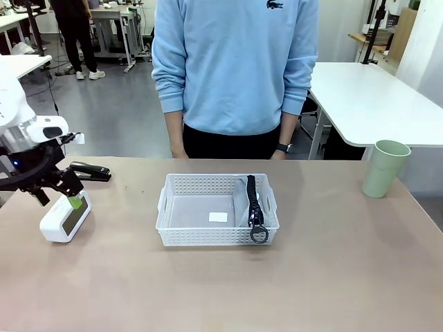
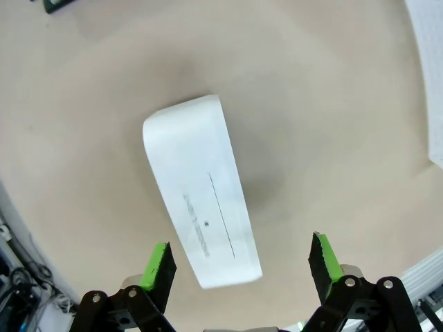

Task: Efficiently arrange items inside the basket to fit them all.
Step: Pick up the Digital clock and place it inside the Organizing basket.

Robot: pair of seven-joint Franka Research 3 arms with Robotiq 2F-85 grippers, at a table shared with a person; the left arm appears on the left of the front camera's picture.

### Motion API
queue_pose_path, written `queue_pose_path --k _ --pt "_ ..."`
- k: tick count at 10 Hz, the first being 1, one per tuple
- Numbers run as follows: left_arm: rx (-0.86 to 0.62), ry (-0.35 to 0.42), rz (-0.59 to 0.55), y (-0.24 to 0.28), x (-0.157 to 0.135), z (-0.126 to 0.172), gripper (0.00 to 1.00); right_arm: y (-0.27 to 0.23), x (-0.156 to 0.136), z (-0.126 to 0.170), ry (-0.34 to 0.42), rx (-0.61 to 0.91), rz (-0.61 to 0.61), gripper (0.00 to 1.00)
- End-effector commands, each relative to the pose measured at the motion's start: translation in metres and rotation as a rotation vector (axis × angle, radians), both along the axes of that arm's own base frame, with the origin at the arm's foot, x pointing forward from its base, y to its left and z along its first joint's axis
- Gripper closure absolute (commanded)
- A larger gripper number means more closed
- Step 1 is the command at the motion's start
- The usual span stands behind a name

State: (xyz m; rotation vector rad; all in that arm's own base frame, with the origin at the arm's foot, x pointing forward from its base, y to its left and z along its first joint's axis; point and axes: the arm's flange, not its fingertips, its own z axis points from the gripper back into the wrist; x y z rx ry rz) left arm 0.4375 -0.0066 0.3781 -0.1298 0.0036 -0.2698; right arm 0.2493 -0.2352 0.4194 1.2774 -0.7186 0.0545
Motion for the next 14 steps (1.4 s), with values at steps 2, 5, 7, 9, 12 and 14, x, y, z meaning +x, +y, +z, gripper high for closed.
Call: queue_pose_path --k 2,5,7,9,12,14 --pt "0.005 0.018 -0.022 -0.001 0.026 -0.028 0.00 -0.001 0.003 0.002 -0.034 0.009 -0.006 0.00" --pt "0.028 0.021 0.021 0.003 0.039 -0.050 0.00 -0.001 0.003 0.002 -0.034 0.009 -0.006 0.00" --pt "0.033 0.061 0.021 0.005 0.041 -0.065 0.00 -0.001 0.003 0.002 -0.034 0.009 -0.006 0.00" --pt "0.035 0.066 0.025 0.011 0.038 -0.067 0.00 -0.001 0.003 0.002 -0.034 0.009 -0.006 0.00" --pt "0.032 0.054 0.034 0.011 0.038 -0.064 0.00 -0.001 0.003 0.002 -0.034 0.009 -0.006 0.00" --pt "0.039 0.061 0.028 0.010 0.038 -0.063 0.59 -0.001 0.003 0.002 -0.034 0.009 -0.006 0.00"
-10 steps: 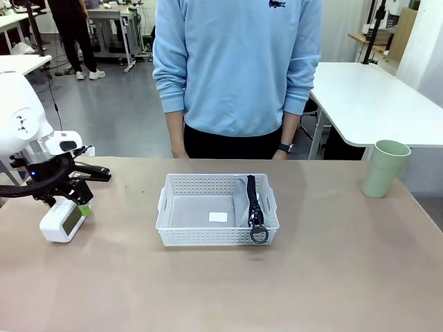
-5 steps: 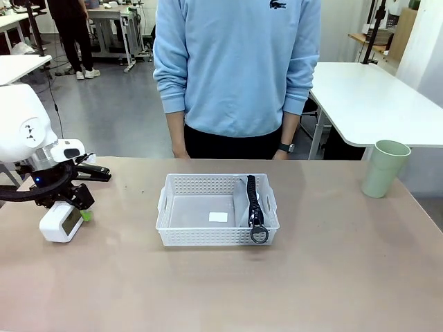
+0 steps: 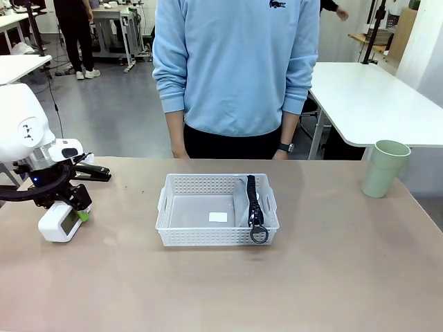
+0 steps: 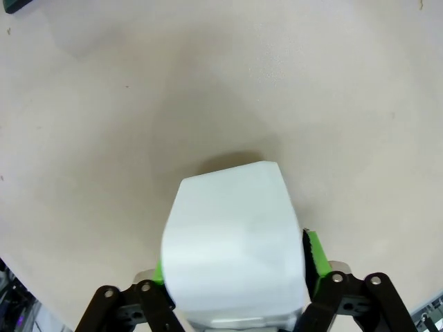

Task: Efficiently arrange items inside the basket to fit them all.
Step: Pick up the Digital clock and place it inside the Organizing basket.

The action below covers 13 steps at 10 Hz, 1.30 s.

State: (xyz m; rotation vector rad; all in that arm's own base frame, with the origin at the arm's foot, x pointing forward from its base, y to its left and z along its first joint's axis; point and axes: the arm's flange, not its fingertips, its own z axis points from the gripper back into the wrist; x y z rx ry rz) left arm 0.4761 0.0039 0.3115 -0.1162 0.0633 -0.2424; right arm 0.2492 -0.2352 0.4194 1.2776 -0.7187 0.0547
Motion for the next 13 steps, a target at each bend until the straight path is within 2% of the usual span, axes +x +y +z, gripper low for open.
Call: queue_pose_path --k 1,3,4,6,9,11,13 --pt "0.018 -0.002 0.005 0.000 -0.001 0.004 1.00 -0.001 0.003 0.002 -0.034 0.009 -0.006 0.00" --pt "0.025 0.001 0.012 0.001 0.000 0.006 1.00 -0.001 0.003 0.002 -0.034 0.009 -0.006 0.00" --pt "0.027 0.001 0.012 0.001 0.000 0.007 0.85 -0.001 0.003 0.002 -0.034 0.009 -0.006 0.00" --pt "0.027 -0.004 0.009 0.001 0.000 0.007 1.00 -0.001 0.003 0.002 -0.034 0.009 -0.006 0.00" --pt "0.030 -0.019 0.010 0.002 -0.004 0.012 1.00 -0.001 0.003 0.002 -0.034 0.009 -0.006 0.00" --pt "0.003 -0.074 0.017 0.004 -0.028 0.040 1.00 -0.001 0.003 0.002 -0.034 0.009 -0.006 0.00" --pt "-0.066 -0.126 0.023 0.007 -0.070 0.087 1.00 -0.001 0.003 0.002 -0.034 0.009 -0.006 0.00"
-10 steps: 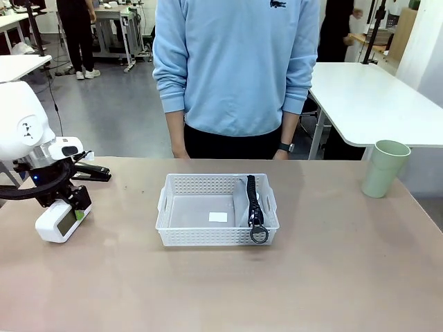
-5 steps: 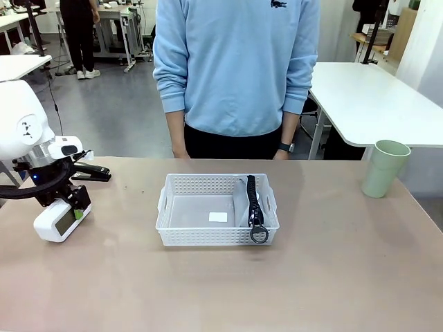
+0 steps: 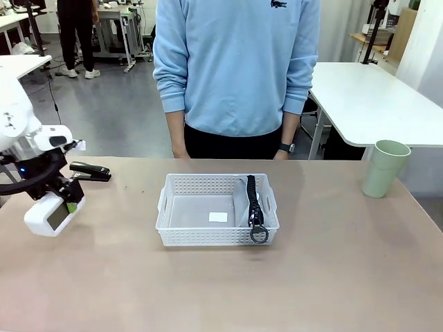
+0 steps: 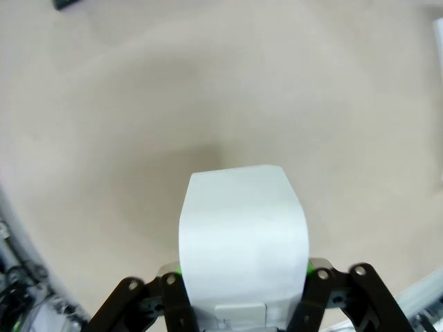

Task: Efficiently arrange items inside the basket to fit them all.
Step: Pick up the Digital clock and place it inside the Organizing basket.

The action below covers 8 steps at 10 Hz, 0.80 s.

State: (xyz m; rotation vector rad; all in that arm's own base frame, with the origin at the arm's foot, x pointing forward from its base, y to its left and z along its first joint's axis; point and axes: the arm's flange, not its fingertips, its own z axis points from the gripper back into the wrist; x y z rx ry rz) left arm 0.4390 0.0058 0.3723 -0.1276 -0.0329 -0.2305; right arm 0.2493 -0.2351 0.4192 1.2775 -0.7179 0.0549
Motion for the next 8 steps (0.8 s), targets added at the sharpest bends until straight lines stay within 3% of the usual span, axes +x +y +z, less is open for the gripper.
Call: queue_pose_path --k 1,3,4,6,7,8 --pt "-0.075 -0.069 -0.020 0.008 -0.055 0.053 1.00 -0.001 0.003 0.002 -0.035 0.009 -0.006 0.00" --pt "-0.079 -0.154 -0.024 0.014 -0.094 0.100 1.00 -0.001 0.003 0.002 -0.035 0.009 -0.006 0.00" --pt "-0.079 -0.202 0.036 0.018 -0.100 0.112 1.00 -0.001 0.003 0.002 -0.035 0.009 -0.006 0.00" --pt "-0.122 -0.215 0.024 0.019 -0.101 0.118 1.00 -0.001 0.003 0.002 -0.035 0.009 -0.006 0.00" --pt "-0.181 -0.263 0.017 0.019 -0.100 0.118 1.00 -0.001 0.003 0.002 -0.035 0.009 -0.006 0.00" --pt "-0.097 -0.216 0.018 0.020 -0.107 0.131 1.00 -0.001 0.003 0.002 -0.035 0.009 -0.006 0.00"
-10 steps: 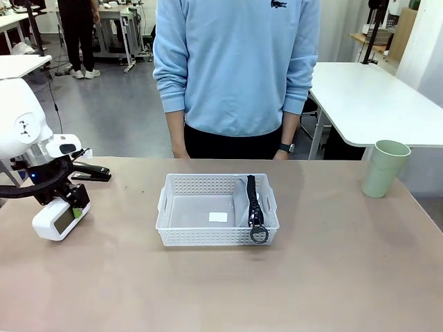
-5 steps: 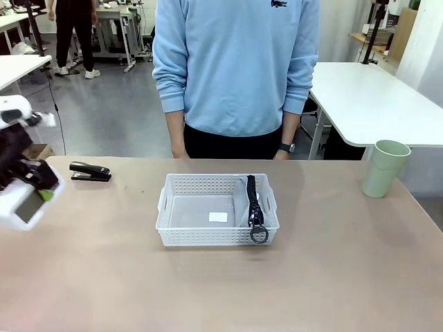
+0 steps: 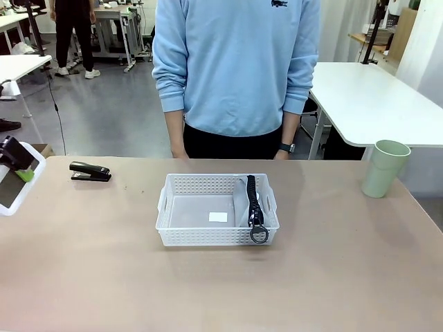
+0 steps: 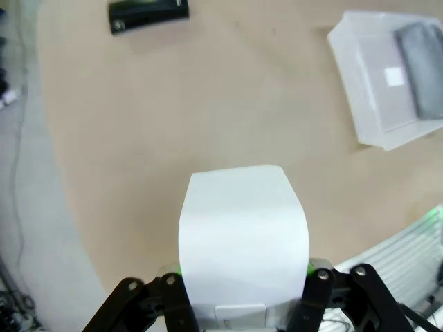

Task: Efficiently arrange items inside the basket to fit them all.
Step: Pick up the Digital clock and place it inside the Organizing basket.

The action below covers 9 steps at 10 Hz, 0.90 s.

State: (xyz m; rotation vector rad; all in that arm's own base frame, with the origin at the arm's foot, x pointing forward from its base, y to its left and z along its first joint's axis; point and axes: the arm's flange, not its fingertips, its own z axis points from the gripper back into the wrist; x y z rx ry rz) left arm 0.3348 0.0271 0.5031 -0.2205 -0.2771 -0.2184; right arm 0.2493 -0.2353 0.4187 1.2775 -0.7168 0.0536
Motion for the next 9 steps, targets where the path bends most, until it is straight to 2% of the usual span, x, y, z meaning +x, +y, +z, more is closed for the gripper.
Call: queue_pose_path --k 1,4,5,7,8,9 --pt "0.025 0.013 -0.004 -0.001 -0.003 0.000 1.00 -0.001 0.003 0.003 -0.036 0.009 -0.006 0.00" --pt "0.025 0.013 -0.004 -0.001 -0.003 0.000 1.00 -0.001 0.003 0.003 -0.036 0.009 -0.006 0.00" --pt "0.013 0.010 -0.007 0.000 -0.001 -0.001 0.48 -0.001 0.003 0.003 -0.036 0.009 -0.006 0.00" --pt "0.065 -0.048 -0.092 -0.073 -0.011 0.051 0.48 -0.001 0.003 0.003 -0.036 0.009 -0.006 0.00" --pt "0.113 -0.073 -0.140 -0.116 -0.007 0.072 0.48 -0.001 0.003 0.003 -0.036 0.009 -0.006 0.00" --pt "0.152 -0.063 -0.247 -0.161 0.004 0.084 0.48 -0.001 0.003 0.003 -0.036 0.009 -0.006 0.00"
